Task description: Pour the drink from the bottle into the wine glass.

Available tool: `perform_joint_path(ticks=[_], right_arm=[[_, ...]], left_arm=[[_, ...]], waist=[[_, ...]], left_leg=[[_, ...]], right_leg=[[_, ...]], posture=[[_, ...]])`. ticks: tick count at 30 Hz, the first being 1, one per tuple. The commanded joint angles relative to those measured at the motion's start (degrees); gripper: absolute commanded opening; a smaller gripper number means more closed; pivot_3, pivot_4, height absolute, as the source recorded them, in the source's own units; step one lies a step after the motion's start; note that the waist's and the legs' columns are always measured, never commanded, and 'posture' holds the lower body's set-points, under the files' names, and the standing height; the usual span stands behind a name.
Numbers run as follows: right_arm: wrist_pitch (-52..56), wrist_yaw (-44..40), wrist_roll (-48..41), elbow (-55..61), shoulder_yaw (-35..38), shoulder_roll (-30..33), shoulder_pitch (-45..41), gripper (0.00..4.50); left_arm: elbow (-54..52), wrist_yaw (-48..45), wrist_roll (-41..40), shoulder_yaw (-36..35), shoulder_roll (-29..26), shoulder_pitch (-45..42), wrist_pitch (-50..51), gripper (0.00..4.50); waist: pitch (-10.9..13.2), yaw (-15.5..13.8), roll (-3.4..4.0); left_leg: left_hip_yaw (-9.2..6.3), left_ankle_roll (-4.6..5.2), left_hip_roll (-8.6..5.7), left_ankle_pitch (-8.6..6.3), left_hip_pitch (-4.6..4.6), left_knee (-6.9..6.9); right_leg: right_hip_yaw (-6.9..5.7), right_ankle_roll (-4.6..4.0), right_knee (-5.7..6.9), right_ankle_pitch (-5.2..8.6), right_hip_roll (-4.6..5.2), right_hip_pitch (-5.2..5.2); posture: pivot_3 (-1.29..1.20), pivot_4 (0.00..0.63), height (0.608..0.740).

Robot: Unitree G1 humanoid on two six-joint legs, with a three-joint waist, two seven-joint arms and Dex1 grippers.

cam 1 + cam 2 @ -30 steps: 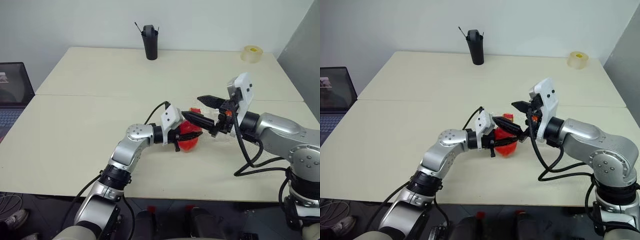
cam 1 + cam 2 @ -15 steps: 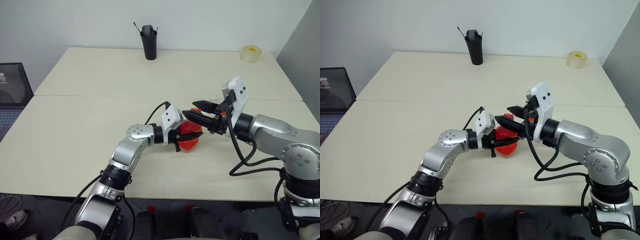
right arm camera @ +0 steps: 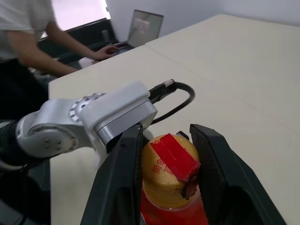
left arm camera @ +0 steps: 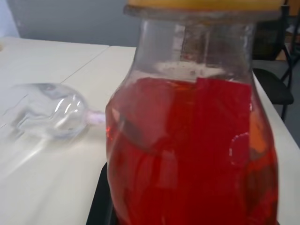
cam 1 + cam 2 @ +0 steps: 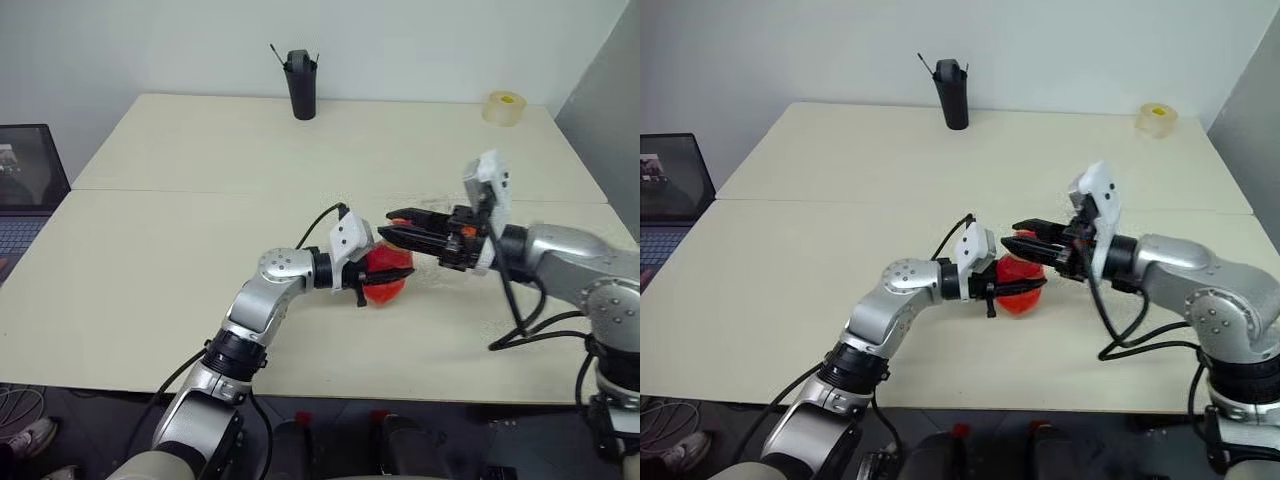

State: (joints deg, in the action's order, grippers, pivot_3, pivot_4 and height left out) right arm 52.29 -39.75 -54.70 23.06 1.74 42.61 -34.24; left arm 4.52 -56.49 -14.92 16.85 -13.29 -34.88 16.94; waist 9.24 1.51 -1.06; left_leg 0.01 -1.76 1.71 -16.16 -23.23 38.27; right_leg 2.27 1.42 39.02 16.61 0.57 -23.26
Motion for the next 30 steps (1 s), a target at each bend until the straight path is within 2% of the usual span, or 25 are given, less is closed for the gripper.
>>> perform_joint_path(ticks=[1, 8, 12, 16, 19, 25, 30], right_arm=[[-6.3, -10.8, 4.7, -5.7, 0.7, 3.6, -5.4, 1.24], [-10.2, -20.3, 8.1, -11.2, 0.6, 5.9, -9.2, 1.21], [-8.9, -17.7, 10.0, -11.7, 3.3, 7.3, -6.2, 1.21], [-7.1, -3.7, 13.8, -12.0, 11.9, 6.0, 2.3, 1.21], [-3.2, 12.8, 20.5, -8.4, 16.8, 1.9, 10.8, 1.21], [2.2, 36.3, 28.9, -5.3, 23.5, -11.8, 20.2, 1.20], [-0.1, 44.0, 32.5, -6.1, 24.7, -21.2, 23.1, 1.20]], left_arm=[[-0.8, 0.3, -0.8, -2.4, -1.0, -0.8, -0.5, 1.01], [-1.8, 0.2, -1.0, -2.0, -2.0, 0.0, -0.1, 1.01], [-2.4, 0.5, -0.9, -2.0, -1.8, 0.4, -0.3, 1.01], [-2.4, 1.8, -0.7, -2.7, -1.5, 0.4, -0.9, 1.01], [-2.2, 2.3, -0.6, -2.7, -1.3, 0.8, -1.5, 1.01], [-1.1, 2.5, -0.8, -2.6, -0.3, 0.1, -2.1, 1.01], [0.3, 2.3, -0.5, -2.8, 0.5, -1.0, -2.8, 1.01]], waist=[[0.0, 0.3, 0.00], [0.0, 0.0, 0.01], [0.0, -0.1, 0.01], [0.0, -0.8, -0.01], [0.0, -1.3, -0.01], [-0.1, -1.2, 0.12], [-0.1, -1.1, 0.15]], left_leg=[[0.04, 0.00, 0.01, 0.00, 0.05, -0.02], [0.08, 0.01, 0.05, 0.00, 0.17, -0.12], [0.08, 0.00, 0.07, 0.00, 0.13, -0.08], [-0.02, 0.00, 0.10, 0.00, -0.02, 0.03], [0.00, -0.03, 0.11, 0.02, -0.06, 0.05], [0.10, -0.13, 0.04, 0.07, -0.02, 0.01], [0.21, -0.15, -0.04, 0.09, 0.03, -0.04]], right_leg=[[0.03, 0.00, 0.02, 0.00, -0.04, 0.00], [0.10, -0.01, 0.03, 0.00, -0.06, 0.01], [0.09, -0.01, 0.04, 0.00, 0.06, 0.01], [0.12, 0.01, 0.01, 0.00, 0.16, 0.01], [0.13, 0.07, 0.05, 0.04, 0.25, -0.01], [0.20, 0.08, 0.12, 0.05, 0.22, -0.05], [0.19, 0.09, 0.09, 0.05, 0.17, -0.04]], posture=[[0.00, 0.150, 0.740], [0.00, 0.150, 0.740], [0.00, 0.150, 0.740], [0.00, 0.150, 0.740], [0.00, 0.150, 0.740], [0.00, 0.150, 0.740], [0.00, 0.150, 0.740]])
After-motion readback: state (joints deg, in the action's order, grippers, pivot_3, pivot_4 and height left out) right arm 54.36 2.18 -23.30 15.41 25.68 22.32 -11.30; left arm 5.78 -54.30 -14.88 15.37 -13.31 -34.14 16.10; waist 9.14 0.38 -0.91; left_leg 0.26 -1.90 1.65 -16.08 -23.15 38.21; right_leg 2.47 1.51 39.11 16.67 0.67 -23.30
